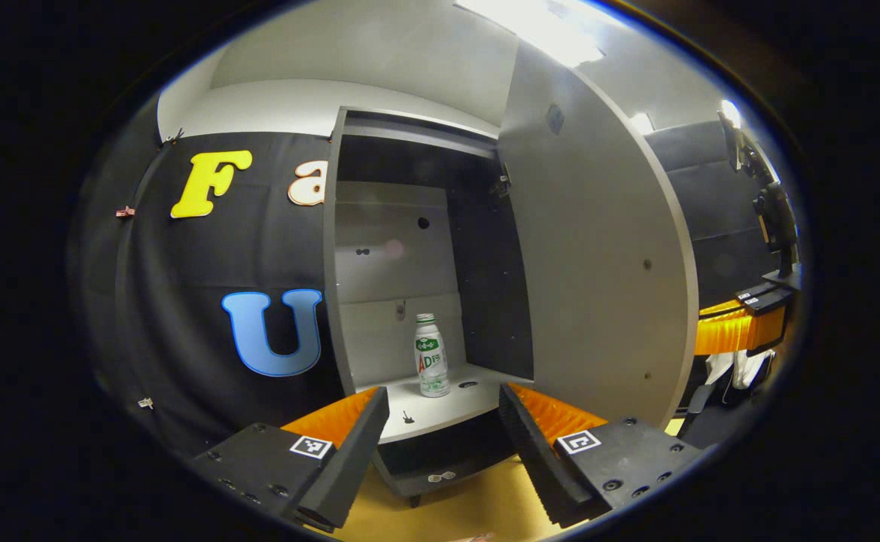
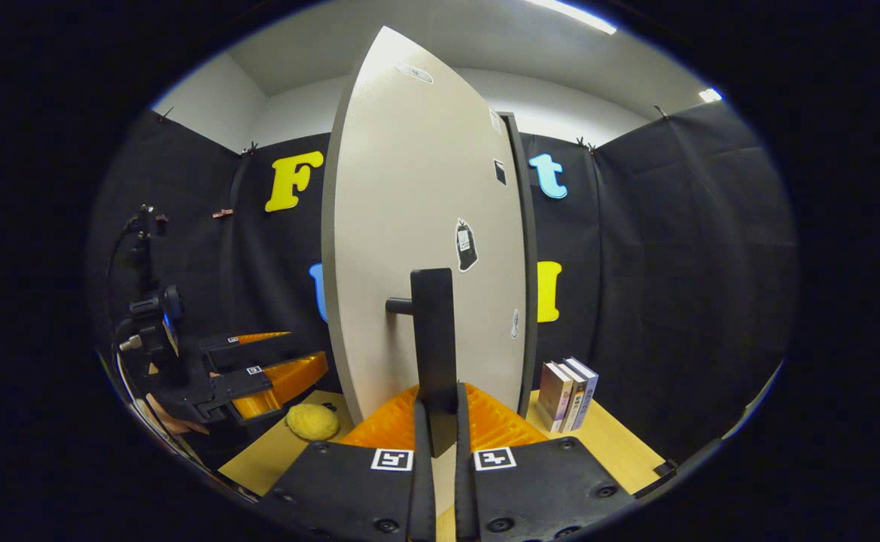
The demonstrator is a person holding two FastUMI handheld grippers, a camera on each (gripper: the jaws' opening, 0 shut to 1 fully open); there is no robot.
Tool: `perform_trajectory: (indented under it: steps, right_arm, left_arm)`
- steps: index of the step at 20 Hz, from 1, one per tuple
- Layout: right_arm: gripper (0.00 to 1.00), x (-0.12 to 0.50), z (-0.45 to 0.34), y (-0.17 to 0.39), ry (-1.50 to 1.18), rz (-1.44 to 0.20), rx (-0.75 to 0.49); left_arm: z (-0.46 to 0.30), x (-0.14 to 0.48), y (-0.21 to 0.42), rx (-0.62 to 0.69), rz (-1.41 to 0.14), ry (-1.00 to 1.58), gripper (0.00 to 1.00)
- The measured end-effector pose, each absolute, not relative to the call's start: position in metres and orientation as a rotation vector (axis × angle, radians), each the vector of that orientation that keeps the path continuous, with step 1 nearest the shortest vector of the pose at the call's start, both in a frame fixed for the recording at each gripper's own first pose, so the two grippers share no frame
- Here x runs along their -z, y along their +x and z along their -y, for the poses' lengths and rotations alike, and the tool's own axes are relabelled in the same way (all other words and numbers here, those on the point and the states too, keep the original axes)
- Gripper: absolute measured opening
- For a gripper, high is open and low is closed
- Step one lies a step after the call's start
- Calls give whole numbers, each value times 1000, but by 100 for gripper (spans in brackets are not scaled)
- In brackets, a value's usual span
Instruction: Open the cabinet door with the right hand, grasp the bottle in the cabinet with the left hand and place it on the coaster, then close the cabinet door with the right hand.
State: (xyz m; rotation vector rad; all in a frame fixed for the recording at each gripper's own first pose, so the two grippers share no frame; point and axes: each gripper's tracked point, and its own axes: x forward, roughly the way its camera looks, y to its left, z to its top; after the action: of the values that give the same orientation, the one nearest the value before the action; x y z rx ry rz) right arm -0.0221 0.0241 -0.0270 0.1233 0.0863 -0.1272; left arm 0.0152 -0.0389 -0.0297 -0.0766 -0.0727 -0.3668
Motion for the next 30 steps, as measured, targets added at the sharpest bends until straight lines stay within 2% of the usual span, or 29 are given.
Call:
perform_trajectory:
  steps: [5, 6, 7, 9, 10, 11, 12, 13, 15, 16, 17, 18, 19, 20, 21, 23, 24, 25, 26, 28, 29, 30]
  right_arm:
    - [13, 28, 2, -33, 98, -87, 198]
    - [13, 27, 9, -37, 82, -88, 216]
    - [13, 28, 17, -37, 66, -91, 237]
    - [13, 29, 31, -38, 44, -92, 265]
    - [13, 29, 38, -43, 19, -93, 288]
    - [13, 31, 51, -42, -25, -99, 315]
    - [8, 29, 59, -46, -38, -92, 319]
    - [7, 32, 64, -44, 1, -102, 298]
    - [7, 36, 65, -43, 74, -112, 258]
    - [7, 40, 69, -43, 81, -126, 245]
    - [7, 43, 72, -43, 80, -132, 232]
    - [7, 44, 76, -45, 80, -130, 220]
    - [7, 43, 82, -48, 82, -129, 211]
    - [7, 42, 89, -52, 91, -127, 211]
    - [7, 42, 100, -56, 104, -126, 220]
    - [7, 41, 118, -66, 131, -116, 261]
    - [7, 40, 128, -72, 143, -106, 289]
    - [7, 40, 138, -78, 148, -100, 324]
    - [7, 41, 141, -81, 159, -94, 334]
    - [9, 38, 133, -79, 166, -74, 330]
    - [19, 41, 134, -80, 157, -77, 339]
    - [9, 44, 134, -84, 148, -83, 348]
  left_arm:
    - [66, 26, 23, 398, 76, -59, 93]
    - [70, 23, 23, 400, 84, -58, 97]
    - [75, 23, 22, 403, 93, -58, 93]
    - [84, 20, 22, 400, 101, -55, 93]
    - [87, 18, 23, 399, 101, -56, 97]
    - [92, 17, 24, 398, 101, -60, 93]
    - [97, 16, 25, 399, 99, -66, 93]
    - [102, 18, 28, 400, 96, -74, 93]
    - [110, 18, 28, 397, 87, -81, 93]
    - [114, 17, 29, 390, 85, -81, 97]
    - [116, 18, 29, 385, 83, -81, 93]
    - [118, 18, 29, 384, 83, -84, 97]
    - [120, 19, 30, 387, 81, -89, 93]
    - [123, 21, 32, 390, 77, -97, 97]
    - [125, 22, 33, 391, 72, -106, 93]
    - [123, 25, 40, 389, 60, -119, 93]
    - [122, 27, 43, 385, 53, -120, 97]
    - [121, 28, 47, 378, 48, -116, 93]
    - [119, 31, 51, 373, 42, -109, 97]
    - [117, 34, 60, 371, 37, -95, 97]
    - [118, 34, 64, 374, 36, -90, 97]
    - [119, 35, 70, 377, 38, -89, 97]
